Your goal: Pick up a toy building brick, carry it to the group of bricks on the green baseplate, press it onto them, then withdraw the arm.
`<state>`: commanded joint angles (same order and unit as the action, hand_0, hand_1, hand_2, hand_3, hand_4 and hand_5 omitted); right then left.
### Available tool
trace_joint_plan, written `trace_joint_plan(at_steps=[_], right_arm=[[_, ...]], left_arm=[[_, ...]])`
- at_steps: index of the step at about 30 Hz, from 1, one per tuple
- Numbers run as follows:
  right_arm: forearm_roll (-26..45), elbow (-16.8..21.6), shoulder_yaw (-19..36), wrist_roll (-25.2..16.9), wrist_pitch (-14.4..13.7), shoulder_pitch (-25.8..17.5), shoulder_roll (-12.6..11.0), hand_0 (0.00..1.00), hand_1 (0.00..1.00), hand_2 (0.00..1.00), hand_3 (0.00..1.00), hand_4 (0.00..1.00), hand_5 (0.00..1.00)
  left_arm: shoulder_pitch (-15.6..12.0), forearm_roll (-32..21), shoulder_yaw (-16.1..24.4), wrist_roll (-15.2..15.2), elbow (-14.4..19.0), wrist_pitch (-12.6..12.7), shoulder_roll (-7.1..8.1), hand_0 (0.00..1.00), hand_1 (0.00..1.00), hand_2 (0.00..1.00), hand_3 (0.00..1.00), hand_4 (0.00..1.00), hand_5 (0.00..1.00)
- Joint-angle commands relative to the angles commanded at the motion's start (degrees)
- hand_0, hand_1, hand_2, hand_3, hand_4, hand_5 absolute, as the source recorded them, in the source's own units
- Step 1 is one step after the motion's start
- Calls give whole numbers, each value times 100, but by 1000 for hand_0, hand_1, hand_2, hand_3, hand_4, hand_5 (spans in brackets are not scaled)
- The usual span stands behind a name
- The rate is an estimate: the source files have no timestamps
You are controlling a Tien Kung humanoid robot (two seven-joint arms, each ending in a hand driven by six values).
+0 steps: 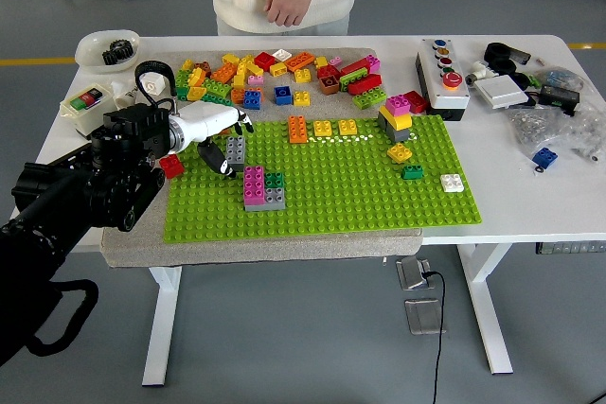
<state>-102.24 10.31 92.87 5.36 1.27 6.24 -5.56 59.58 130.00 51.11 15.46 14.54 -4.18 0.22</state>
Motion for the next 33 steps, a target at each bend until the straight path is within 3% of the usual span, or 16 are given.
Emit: trace_joint_plan(at_steps=[3, 4, 9, 10, 24, 33], right_arm=[[-1, 0, 1, 0, 1, 2, -1, 746, 640, 681, 638, 856, 566], [-1, 0, 1, 1, 1, 3, -2, 745, 640, 681, 637, 856, 566], [-4, 0, 3, -1, 1, 4, -2, 745, 640, 681, 637, 856, 566], [-6, 0, 3, -1, 2, 2, -1, 746, 641, 681, 638, 856, 565], [-11, 0, 8, 1, 5, 2, -3, 746, 641, 681, 637, 856, 565], [-2, 0, 12, -2, 1, 3, 4, 746, 641, 681, 635, 854, 563]], left_arm=[[2, 0, -22, -9, -15, 13, -8, 831, 764, 683, 673, 938, 176], [5, 0, -31, -11, -19, 14, -11, 808, 748, 634, 623, 880, 171], [21, -63, -52, -24, -28, 34, -20, 808, 748, 634, 623, 880, 171], [27, -86, -61, -27, -32, 36, -22, 778, 728, 604, 578, 833, 168], [72, -304, -142, -70, -71, 83, -22, 729, 692, 570, 555, 789, 159], [94, -166, 48, -58, 1, 50, -22, 725, 688, 564, 550, 788, 163]])
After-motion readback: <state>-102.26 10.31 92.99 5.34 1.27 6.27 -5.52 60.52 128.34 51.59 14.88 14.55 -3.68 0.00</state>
